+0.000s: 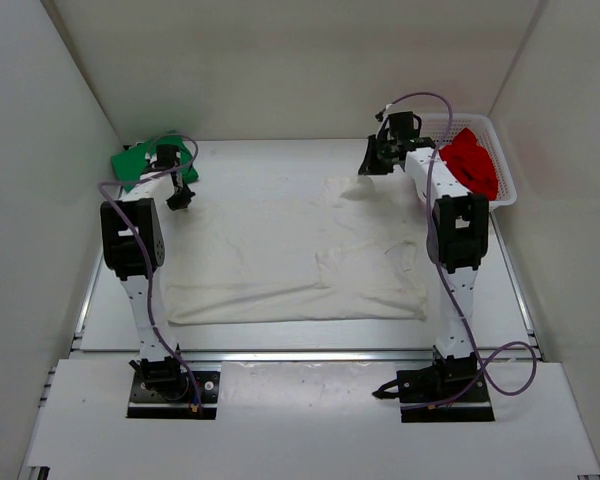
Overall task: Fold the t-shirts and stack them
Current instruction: Grap the side of the flattened tshirt furthest away from the robot with both arms, then fold the other side of the tshirt into a rectangle
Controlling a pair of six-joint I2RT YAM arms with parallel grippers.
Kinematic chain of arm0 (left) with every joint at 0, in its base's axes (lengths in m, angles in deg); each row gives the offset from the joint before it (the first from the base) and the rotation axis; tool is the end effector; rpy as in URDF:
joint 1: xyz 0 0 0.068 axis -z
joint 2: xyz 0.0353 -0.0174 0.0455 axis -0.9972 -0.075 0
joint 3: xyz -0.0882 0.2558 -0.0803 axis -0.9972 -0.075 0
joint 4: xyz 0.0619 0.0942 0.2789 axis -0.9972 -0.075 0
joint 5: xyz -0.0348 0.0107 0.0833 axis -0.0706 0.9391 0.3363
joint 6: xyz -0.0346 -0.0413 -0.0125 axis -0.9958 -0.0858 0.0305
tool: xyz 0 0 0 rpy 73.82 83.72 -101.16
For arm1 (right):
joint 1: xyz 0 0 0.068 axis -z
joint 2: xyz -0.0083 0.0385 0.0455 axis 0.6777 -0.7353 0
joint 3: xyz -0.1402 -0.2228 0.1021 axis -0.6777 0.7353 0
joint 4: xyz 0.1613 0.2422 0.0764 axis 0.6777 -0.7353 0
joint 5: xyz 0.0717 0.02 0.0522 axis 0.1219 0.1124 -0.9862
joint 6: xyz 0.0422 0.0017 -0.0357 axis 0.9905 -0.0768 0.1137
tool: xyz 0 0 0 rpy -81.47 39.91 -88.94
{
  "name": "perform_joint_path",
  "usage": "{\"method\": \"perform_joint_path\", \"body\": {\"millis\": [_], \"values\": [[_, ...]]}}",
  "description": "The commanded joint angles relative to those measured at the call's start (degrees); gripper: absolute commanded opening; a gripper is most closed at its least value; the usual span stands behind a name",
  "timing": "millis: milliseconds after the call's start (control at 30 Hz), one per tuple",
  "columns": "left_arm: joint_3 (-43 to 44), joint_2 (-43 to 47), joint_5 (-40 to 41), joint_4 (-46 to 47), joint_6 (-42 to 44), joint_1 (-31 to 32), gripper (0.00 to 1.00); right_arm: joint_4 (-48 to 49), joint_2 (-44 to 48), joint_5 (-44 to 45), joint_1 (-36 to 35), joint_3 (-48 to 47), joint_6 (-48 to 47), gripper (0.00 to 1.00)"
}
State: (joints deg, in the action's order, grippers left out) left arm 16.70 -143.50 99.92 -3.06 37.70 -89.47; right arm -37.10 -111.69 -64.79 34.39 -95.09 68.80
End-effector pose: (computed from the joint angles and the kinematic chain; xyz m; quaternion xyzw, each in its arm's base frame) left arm 0.5140 0.0416 0.1426 -0.2775 0.9191 0.0453 0.2759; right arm 0.5725 0.0951 0.2278 -0.0312 0.9111 0.2103 0.3531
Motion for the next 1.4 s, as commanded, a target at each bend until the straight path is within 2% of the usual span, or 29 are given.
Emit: {"method": "perform_joint_path", "body": {"millis": [0,100,367,533,667,933,1100,1167,1367], "values": [[-2.6,8.6,-1.3,2.4,-0.8,-0.3,0.00,2.9,10.3,-3.8,0.3,8.4,2.9,0.00],[-5.4,12.0,-1.5,3.4,-0.8,0.6,0.00,9.8,19.4,-4.0,-0.9,20.5,4.2,0.00],[-10.2,18.9,-3.5,4.4,-1.1,-0.1,0.00,15.9,33.3,-1.7,-1.8,37.6,7.3,0.00],[-19.5,26.7,-5.9,6.9,-2.3,-1.6,0.00,17.0,40.8,0.0,-2.4,49.4,7.8,0.00],[-27.0,32.6,-6.9,8.9,-2.5,-3.1,0.00,17.8,50.0,4.5,-5.0,57.3,7.2,0.00],[-34.3,38.9,-8.9,7.9,-2.2,-4.1,0.00,16.3,66.1,7.4,-6.5,71.1,9.9,0.00],[-33.8,43.5,-11.1,6.4,-1.4,-3.9,0.00,12.3,75.4,7.5,-3.6,76.9,9.3,0.00],[-35.6,45.5,-9.3,7.0,-1.0,-3.3,0.00,10.6,79.9,7.7,-2.9,81.0,9.7,0.00],[-41.1,47.6,-11.0,6.8,-1.4,-4.8,0.00,7.3,89.2,2.5,2.2,90.8,13.0,0.00]]}}
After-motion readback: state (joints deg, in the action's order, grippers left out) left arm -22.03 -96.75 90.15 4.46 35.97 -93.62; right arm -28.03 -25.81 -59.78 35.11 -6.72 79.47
